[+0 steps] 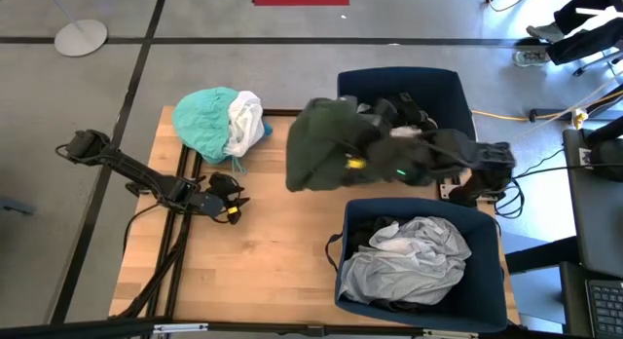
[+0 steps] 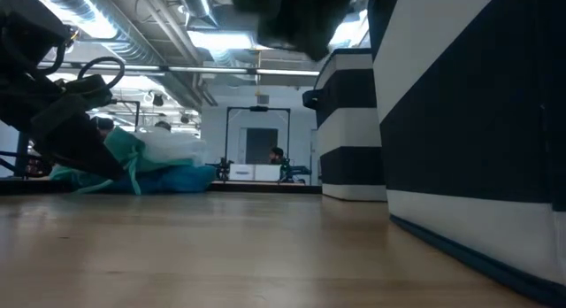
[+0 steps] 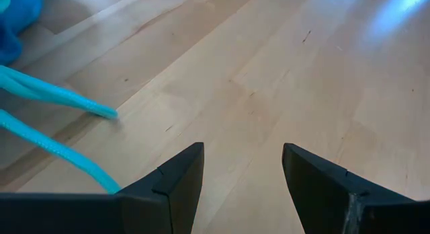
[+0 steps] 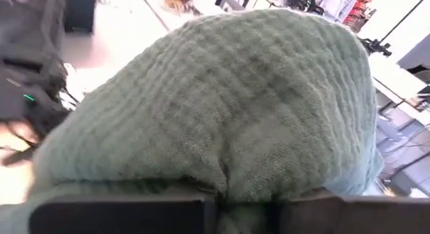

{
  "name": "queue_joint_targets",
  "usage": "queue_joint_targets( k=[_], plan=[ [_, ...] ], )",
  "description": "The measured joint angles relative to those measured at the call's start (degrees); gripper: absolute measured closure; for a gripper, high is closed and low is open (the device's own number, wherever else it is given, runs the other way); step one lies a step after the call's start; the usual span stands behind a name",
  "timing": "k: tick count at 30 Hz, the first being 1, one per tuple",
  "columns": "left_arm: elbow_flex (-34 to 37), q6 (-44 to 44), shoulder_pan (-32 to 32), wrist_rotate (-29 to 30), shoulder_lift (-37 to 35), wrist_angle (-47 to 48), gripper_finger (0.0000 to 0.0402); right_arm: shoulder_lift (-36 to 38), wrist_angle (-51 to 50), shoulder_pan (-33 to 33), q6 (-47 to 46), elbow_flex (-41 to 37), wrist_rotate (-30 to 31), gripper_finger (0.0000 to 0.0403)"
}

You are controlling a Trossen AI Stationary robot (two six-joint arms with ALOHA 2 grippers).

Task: Sort clothes
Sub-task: Put the green long sleeve into the bottom blue laundry organizer

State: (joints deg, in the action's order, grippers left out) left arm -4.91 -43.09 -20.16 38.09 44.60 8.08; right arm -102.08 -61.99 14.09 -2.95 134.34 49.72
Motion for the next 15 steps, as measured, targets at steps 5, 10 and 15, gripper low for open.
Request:
queue_joint_targets(
  k=[5, 10, 15],
  plan=[
    [0.00, -0.36, 0.00, 0.00, 0.00, -0.13, 0.0208, 4.50, -3.83, 7.77, -6.07, 0.02, 5.01, 0.0358],
    [0.00, -1.47, 0.00, 0.00, 0.00, -0.16, 0.0208, 7.98, -9.00, 15.69, -14.44, 0.02, 6.39, 0.0355],
    [0.00, -1.49, 0.00, 0.00, 0.00, -0.17, 0.0208, 10.63, -14.64, 23.96, -23.81, 0.02, 6.36, 0.0356]
  ],
)
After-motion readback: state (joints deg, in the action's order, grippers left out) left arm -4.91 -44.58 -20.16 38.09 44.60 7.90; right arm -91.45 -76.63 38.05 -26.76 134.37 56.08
